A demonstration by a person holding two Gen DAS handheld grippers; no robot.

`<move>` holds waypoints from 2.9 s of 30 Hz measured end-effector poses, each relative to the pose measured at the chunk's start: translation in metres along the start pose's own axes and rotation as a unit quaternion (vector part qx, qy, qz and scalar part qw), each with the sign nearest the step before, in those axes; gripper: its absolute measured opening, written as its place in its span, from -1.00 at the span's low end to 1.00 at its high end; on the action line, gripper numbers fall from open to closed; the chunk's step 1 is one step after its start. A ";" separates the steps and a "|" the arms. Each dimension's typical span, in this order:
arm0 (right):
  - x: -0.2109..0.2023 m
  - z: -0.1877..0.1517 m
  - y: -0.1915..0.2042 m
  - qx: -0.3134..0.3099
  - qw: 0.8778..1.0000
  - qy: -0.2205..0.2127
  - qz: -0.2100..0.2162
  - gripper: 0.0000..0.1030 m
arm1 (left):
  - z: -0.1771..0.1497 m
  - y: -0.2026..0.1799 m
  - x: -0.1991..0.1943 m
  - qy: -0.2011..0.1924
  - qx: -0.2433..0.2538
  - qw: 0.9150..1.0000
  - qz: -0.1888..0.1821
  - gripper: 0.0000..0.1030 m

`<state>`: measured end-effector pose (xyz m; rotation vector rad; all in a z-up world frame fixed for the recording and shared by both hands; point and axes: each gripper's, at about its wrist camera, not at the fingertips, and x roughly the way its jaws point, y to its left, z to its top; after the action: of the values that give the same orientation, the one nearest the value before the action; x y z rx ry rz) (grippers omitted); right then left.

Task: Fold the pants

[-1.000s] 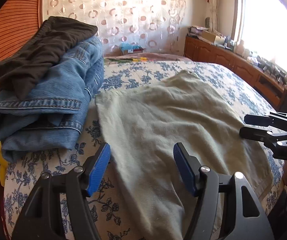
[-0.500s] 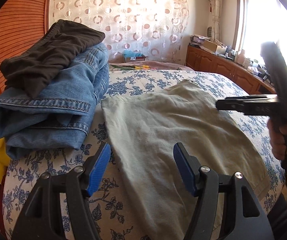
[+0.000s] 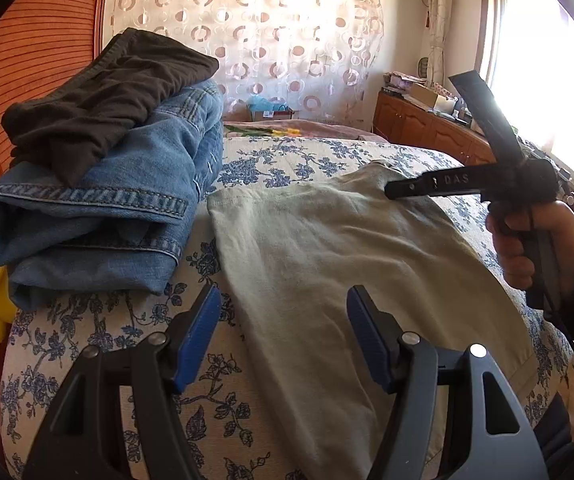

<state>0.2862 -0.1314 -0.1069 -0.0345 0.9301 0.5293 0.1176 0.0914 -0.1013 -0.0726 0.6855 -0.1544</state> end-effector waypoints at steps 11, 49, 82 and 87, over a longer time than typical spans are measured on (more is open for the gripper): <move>0.007 0.017 -0.016 0.041 0.998 0.008 0.040 -0.13 | -0.001 0.000 0.001 0.004 -0.002 1.000 0.000 0.27; -0.089 -0.015 -0.078 0.002 0.993 -0.057 -0.099 -0.49 | 0.001 0.000 0.006 0.011 0.002 1.000 -0.007 0.27; -0.127 -0.174 0.035 -0.097 0.994 -0.035 -0.021 -0.43 | 0.001 -0.005 0.013 0.021 0.009 1.000 -0.001 0.27; -0.128 -0.174 0.033 -0.092 0.995 -0.042 -0.024 -0.71 | 0.001 -0.005 0.014 0.021 0.009 1.000 -0.001 0.27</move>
<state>0.0783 -0.2002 -0.1074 -0.1994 0.7954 0.5659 0.1281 0.0846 -0.1086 -0.0522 0.7255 -0.1646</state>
